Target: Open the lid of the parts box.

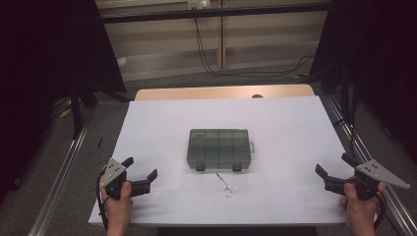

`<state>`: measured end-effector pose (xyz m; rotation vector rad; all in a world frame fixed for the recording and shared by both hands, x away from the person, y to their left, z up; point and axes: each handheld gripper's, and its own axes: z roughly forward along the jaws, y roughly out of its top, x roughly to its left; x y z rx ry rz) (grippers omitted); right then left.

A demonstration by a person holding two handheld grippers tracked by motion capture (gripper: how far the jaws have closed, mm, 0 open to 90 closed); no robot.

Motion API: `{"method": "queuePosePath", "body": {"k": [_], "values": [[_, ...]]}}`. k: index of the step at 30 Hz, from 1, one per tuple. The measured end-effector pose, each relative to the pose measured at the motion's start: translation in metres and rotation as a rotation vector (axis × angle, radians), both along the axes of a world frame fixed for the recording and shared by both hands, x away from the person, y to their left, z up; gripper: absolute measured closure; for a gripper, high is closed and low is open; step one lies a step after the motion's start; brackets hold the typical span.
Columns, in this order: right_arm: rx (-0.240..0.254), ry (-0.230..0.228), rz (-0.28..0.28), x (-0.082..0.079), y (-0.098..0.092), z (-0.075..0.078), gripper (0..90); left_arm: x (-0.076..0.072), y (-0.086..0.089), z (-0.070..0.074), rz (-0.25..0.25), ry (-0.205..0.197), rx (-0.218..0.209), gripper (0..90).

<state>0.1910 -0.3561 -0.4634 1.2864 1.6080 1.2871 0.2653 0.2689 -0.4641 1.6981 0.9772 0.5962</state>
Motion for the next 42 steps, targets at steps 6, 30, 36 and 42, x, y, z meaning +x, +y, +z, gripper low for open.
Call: {"method": "queuePosePath", "body": {"k": [6,30,36,42], "values": [[0.016,-0.004,0.019,0.003,0.008,0.005,0.0,0.000,-0.013,0.004,-0.038,0.006,0.021,0.0],[-0.012,0.034,0.162,0.038,0.078,0.040,27.2,0.011,-0.076,0.030,-0.129,0.054,-0.006,16.1],[-0.054,0.028,0.236,0.051,0.104,0.051,70.0,0.017,-0.092,0.033,-0.127,0.070,0.017,59.3],[-0.038,0.047,0.306,0.064,0.118,0.054,90.0,0.031,-0.097,0.038,-0.096,0.137,0.033,90.0]]}}
